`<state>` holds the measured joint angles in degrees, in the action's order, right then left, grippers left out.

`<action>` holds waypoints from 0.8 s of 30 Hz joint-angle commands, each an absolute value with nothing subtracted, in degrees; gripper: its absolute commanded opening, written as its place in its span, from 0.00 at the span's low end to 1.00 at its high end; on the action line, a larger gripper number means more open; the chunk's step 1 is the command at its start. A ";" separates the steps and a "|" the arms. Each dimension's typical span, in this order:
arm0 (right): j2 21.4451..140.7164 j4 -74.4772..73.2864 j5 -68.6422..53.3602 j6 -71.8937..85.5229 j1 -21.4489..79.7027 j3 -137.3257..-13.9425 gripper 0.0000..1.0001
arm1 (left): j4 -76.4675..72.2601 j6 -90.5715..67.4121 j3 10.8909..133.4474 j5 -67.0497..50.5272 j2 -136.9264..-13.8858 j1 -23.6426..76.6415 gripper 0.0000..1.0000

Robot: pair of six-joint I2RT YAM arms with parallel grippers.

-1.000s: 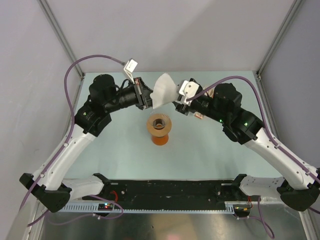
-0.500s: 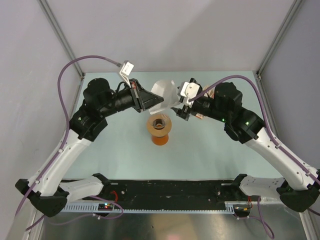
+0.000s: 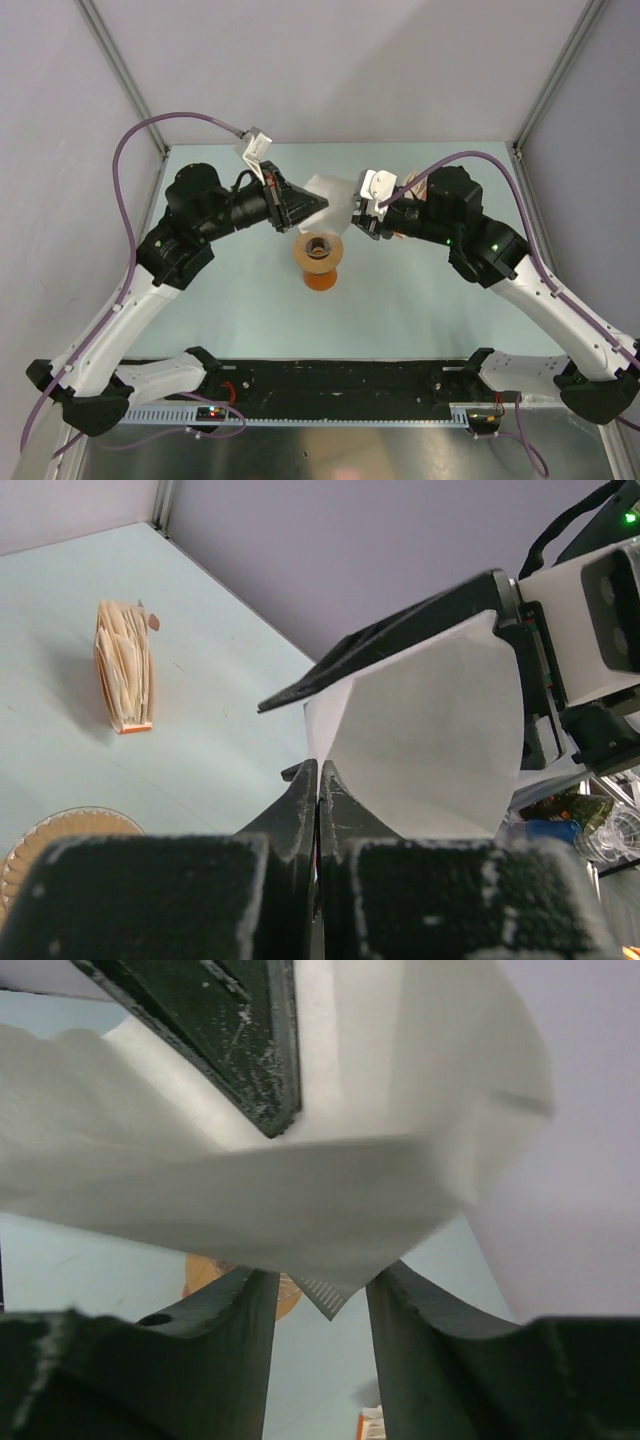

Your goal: Place the coffee filter in the dripper

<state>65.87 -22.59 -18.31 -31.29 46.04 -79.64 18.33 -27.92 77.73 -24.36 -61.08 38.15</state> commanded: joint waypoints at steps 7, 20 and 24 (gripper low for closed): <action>63.52 -24.21 -23.44 -32.87 44.64 -80.08 0.40 | 18.63 -25.60 79.22 -19.07 -59.60 38.62 0.00; 60.81 -33.13 -25.68 -20.23 34.73 -78.81 0.82 | 40.48 -11.67 80.18 -10.85 -59.94 38.60 0.00; 60.20 -36.52 -26.91 -15.54 31.45 -78.89 0.85 | 45.06 -7.72 81.07 -8.65 -62.39 38.62 0.00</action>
